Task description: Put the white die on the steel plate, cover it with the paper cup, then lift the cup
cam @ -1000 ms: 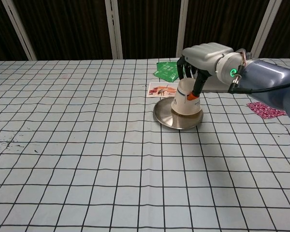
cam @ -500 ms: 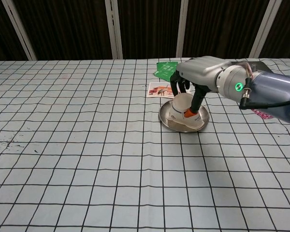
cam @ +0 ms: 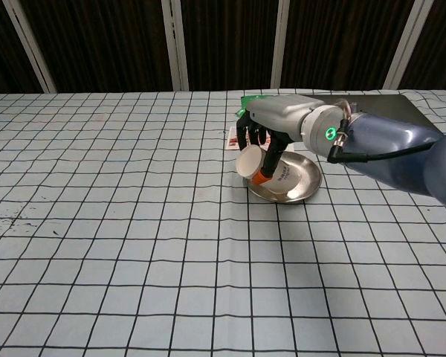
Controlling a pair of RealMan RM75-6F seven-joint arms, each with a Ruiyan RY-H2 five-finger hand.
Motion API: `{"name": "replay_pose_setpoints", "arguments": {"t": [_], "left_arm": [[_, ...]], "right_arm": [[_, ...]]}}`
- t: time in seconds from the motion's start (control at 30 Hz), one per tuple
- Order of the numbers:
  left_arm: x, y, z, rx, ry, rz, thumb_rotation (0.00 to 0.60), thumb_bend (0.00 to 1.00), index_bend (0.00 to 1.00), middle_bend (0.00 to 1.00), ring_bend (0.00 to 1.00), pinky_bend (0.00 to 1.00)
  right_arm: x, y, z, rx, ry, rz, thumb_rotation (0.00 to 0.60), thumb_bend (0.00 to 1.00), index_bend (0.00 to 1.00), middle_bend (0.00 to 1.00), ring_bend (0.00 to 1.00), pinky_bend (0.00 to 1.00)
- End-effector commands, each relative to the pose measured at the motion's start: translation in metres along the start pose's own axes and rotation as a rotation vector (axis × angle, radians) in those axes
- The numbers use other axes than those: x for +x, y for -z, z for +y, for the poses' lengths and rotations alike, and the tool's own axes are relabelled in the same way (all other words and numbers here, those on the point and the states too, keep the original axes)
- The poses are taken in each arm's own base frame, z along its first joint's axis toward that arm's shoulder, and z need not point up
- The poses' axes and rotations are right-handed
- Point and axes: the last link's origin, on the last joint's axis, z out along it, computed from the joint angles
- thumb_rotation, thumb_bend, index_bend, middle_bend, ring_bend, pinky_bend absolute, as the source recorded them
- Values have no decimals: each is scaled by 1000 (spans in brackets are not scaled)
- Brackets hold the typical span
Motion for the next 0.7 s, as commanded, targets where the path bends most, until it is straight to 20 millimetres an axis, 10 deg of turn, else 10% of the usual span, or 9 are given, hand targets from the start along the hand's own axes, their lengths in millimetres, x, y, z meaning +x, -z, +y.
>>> {"name": "replay_pose_setpoints", "arguments": {"t": [0.03,0.7], "left_arm": [[0,0,0,0,-2,-2,600,268,363,3,0,0],[-4,0,5,-8,-19,-8,600,268,363,3,0,0]], "right_arm": [[-1,-6,0,-11,-31,1,600,362,631,557,365,30],[-8,-12,52,-120,-219,30,600,363,639,557,377,38]]}}
